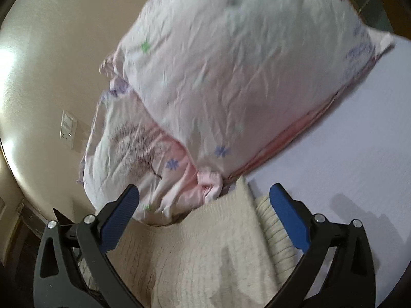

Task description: Fold small clothes

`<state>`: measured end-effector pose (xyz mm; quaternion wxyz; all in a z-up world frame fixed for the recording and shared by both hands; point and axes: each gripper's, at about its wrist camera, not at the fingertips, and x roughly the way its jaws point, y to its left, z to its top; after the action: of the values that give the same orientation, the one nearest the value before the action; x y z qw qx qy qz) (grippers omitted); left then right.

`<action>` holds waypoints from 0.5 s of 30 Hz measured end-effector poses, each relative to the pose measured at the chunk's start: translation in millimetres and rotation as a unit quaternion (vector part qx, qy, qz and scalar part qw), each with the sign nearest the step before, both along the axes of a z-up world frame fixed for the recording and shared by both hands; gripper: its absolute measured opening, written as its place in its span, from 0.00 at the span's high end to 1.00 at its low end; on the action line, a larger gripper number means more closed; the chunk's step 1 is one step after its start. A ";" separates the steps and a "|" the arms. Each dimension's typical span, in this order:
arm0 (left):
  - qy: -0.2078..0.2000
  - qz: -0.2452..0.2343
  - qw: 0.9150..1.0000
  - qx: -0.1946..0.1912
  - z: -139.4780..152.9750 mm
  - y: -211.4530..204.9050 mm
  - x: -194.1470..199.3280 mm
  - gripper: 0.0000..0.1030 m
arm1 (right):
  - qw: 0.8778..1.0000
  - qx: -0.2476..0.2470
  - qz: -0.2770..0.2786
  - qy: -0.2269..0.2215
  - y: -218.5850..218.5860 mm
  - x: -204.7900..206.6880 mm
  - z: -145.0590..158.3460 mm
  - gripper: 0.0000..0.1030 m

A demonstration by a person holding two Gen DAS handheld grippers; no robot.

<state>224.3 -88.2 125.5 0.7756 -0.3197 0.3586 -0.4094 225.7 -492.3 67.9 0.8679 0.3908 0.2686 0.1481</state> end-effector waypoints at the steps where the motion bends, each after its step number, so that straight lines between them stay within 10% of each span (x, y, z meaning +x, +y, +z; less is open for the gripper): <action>1: -0.003 -0.036 0.999 0.013 -5.7 -41.1 5.3 0.84 | 1.000 -0.003 -0.001 0.006 -9.7 1.2 0.3 0.02; 7: 0.034 -0.210 0.976 0.052 -39.8 -182.2 8.8 0.83 | 0.997 0.025 0.023 0.062 -42.8 8.3 -13.1 0.02; 9: -0.017 -0.193 0.981 0.033 -19.4 -159.5 -6.1 0.69 | 0.996 0.017 0.038 0.083 -40.7 9.2 -14.8 0.02; 11: -0.048 -0.124 0.991 0.032 -1.8 -114.4 -16.2 0.15 | 0.994 0.004 0.082 0.077 -25.5 7.3 -8.1 0.02; 15: -0.041 0.013 0.995 0.091 -4.8 -34.0 -23.9 0.13 | 0.977 -0.040 0.201 0.049 26.5 0.9 5.9 0.06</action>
<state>200.4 -122.2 120.7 0.8208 -0.2359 0.3583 -0.3773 226.5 -465.8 73.7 0.8209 0.3005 0.3898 0.2896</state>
